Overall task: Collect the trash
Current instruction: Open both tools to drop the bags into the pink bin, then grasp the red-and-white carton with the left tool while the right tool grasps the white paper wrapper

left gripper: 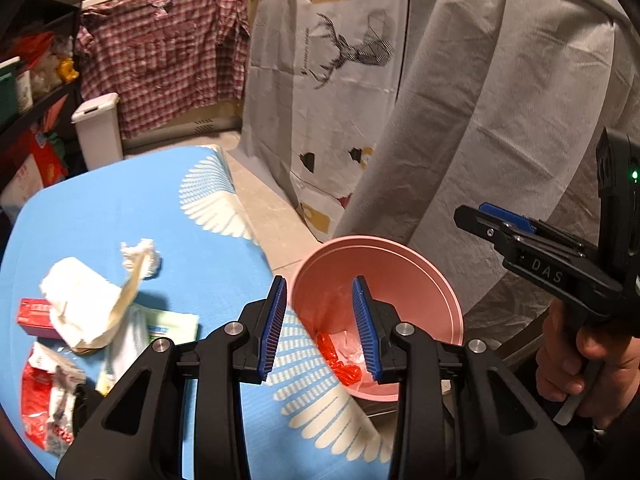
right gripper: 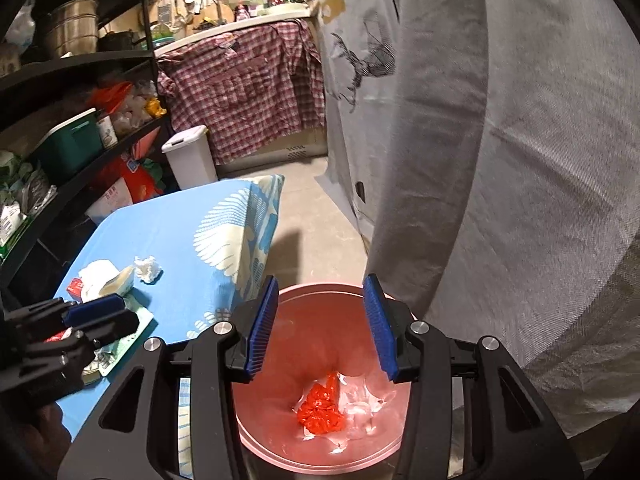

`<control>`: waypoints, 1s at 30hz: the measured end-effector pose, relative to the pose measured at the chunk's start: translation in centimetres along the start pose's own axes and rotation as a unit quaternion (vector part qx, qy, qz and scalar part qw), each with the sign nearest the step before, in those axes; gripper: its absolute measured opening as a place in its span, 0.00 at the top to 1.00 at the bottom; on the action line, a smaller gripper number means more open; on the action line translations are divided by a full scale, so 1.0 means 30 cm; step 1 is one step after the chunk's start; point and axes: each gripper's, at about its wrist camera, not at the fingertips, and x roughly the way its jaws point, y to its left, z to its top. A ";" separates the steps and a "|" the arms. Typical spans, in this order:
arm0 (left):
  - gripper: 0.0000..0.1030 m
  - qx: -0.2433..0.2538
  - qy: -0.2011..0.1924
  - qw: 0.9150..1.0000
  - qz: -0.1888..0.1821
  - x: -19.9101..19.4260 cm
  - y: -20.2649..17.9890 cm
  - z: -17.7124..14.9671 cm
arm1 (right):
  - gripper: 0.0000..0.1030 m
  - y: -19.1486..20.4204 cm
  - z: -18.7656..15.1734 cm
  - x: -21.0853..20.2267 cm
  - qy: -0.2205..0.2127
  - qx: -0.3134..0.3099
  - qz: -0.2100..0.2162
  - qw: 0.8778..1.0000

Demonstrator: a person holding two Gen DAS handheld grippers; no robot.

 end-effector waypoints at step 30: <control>0.72 -0.082 -0.047 0.990 0.107 -0.429 0.501 -0.055 | 0.84 0.403 -0.028 0.009 -0.007 -0.050 0.143 0.988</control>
